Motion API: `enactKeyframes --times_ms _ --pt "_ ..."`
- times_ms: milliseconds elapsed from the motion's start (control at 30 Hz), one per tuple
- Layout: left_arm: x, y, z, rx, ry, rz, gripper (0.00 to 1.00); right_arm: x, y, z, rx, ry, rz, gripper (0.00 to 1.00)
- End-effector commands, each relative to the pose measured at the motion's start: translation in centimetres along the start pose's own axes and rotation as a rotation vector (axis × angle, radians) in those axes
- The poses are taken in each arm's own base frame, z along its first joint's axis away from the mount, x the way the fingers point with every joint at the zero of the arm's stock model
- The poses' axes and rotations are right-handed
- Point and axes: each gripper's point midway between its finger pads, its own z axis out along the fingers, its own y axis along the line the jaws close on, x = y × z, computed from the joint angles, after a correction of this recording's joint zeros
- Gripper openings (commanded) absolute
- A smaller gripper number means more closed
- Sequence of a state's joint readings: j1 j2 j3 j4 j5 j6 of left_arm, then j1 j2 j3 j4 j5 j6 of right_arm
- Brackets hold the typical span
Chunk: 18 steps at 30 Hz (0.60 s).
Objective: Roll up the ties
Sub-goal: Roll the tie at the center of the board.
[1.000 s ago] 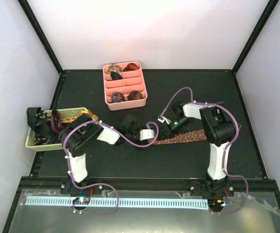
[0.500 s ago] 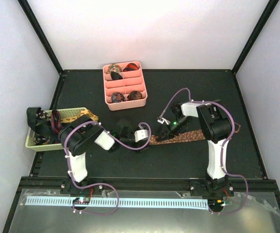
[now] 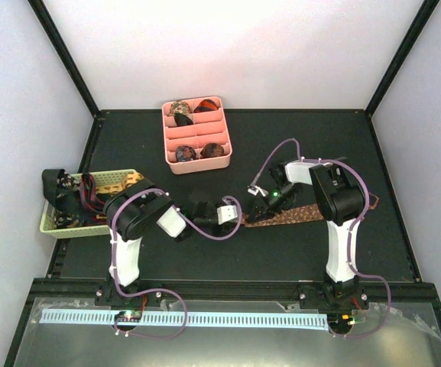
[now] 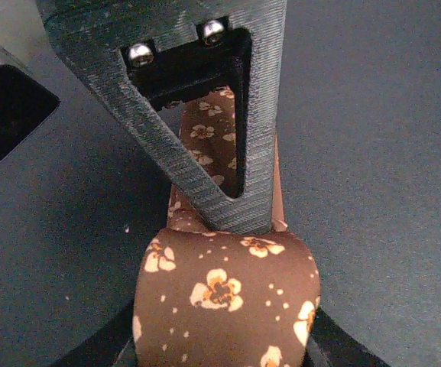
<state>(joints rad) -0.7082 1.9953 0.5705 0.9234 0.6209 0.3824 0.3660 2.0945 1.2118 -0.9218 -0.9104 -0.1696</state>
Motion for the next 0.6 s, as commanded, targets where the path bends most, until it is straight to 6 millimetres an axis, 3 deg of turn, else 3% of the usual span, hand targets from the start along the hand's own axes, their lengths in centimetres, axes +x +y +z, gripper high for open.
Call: enactKeyframes --times_ms 0,200,300,567 --pt "-0.2 -0.7 -0.5 0.013 0.069 -0.034 0.29 -0.7 0.5 -0.8 0.025 -0.036 -0.058 0.09" --pt "3.5 -0.6 -1.2 -0.012 0.327 -0.163 0.22 -1.0 2.6 -4.6 0.022 -0.127 -0.143 0.38" --pt "4.4 -0.8 -1.5 -0.016 0.389 -0.18 0.22 -1.0 3.8 -5.1 -0.023 -0.142 -0.134 0.51" --pt "4.8 -0.4 -1.3 -0.049 0.46 -0.19 0.22 -0.3 4.8 -2.2 -0.084 -0.076 -0.061 0.53"
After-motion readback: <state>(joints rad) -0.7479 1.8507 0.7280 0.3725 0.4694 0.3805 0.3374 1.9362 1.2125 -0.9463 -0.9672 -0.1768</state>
